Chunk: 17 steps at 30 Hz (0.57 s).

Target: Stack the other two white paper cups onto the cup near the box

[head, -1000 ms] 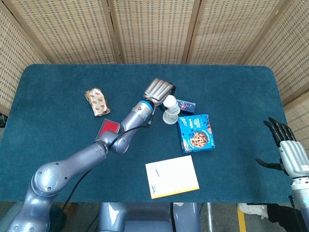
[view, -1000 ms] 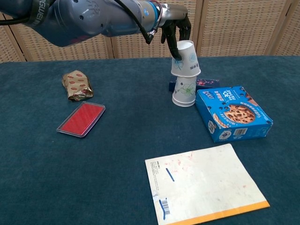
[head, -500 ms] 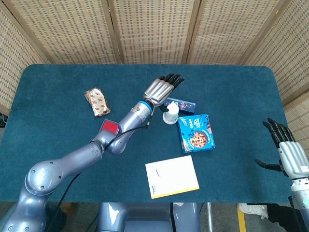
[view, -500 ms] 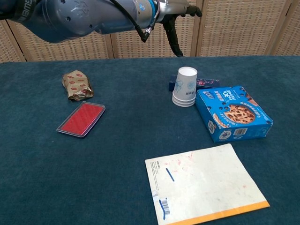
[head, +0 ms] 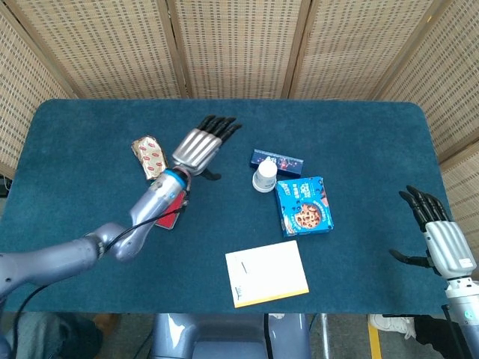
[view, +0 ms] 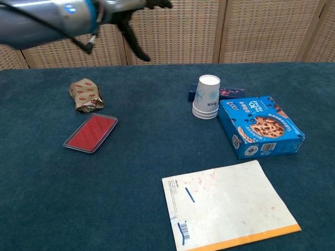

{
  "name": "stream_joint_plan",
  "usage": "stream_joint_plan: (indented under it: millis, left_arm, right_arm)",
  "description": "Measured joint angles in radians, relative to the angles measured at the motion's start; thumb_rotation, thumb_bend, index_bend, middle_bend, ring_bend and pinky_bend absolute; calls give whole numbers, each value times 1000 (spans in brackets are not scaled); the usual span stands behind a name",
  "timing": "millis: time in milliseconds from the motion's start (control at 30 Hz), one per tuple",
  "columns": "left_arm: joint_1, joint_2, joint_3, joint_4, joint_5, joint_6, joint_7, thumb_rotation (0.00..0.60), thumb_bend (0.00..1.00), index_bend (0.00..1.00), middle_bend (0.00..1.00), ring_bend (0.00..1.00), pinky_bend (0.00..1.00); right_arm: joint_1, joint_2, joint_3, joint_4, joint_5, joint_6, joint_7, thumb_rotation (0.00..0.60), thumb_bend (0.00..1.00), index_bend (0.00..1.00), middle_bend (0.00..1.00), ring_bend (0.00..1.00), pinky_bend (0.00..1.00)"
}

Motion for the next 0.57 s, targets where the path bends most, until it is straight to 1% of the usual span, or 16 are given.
stream_joint_plan:
  millis: [67, 133, 167, 267, 367, 467, 567]
  left_arm:
    - [99, 70, 43, -108, 14, 112, 16, 600, 0, 0, 0, 0, 0]
    - [191, 134, 84, -184, 32, 205, 18, 600, 0, 0, 0, 0, 0]
    - [254, 167, 113, -217, 50, 267, 13, 600, 0, 0, 0, 0, 0]
    - [406, 209, 185, -263, 112, 417, -14, 600, 0, 0, 0, 0, 0]
    - [532, 236, 248, -297, 183, 536, -53, 600, 0, 0, 0, 0, 0]
    - [621, 258, 295, -327, 239, 602, -86, 600, 0, 0, 0, 0, 0]
    - [668, 268, 313, -340, 271, 630, -117, 600, 0, 0, 0, 0, 0]
  right_arm:
    - [0, -4, -1, 0, -3, 1, -13, 600, 0, 0, 0, 0, 0]
    - [-2, -6, -3, -4, -10, 4, -29, 600, 0, 0, 0, 0, 0]
    - [-3, -6, -4, -6, -13, 6, -38, 600, 0, 0, 0, 0, 0]
    - [-9, -8, -7, -16, -20, 18, -70, 600, 0, 0, 0, 0, 0]
    - [-17, -10, -7, -26, -24, 34, -94, 600, 0, 0, 0, 0, 0]
    - [-23, -10, -6, -35, -25, 45, -109, 600, 0, 0, 0, 0, 0]
    - [-28, -8, -5, -39, -28, 53, -113, 600, 0, 0, 0, 0, 0]
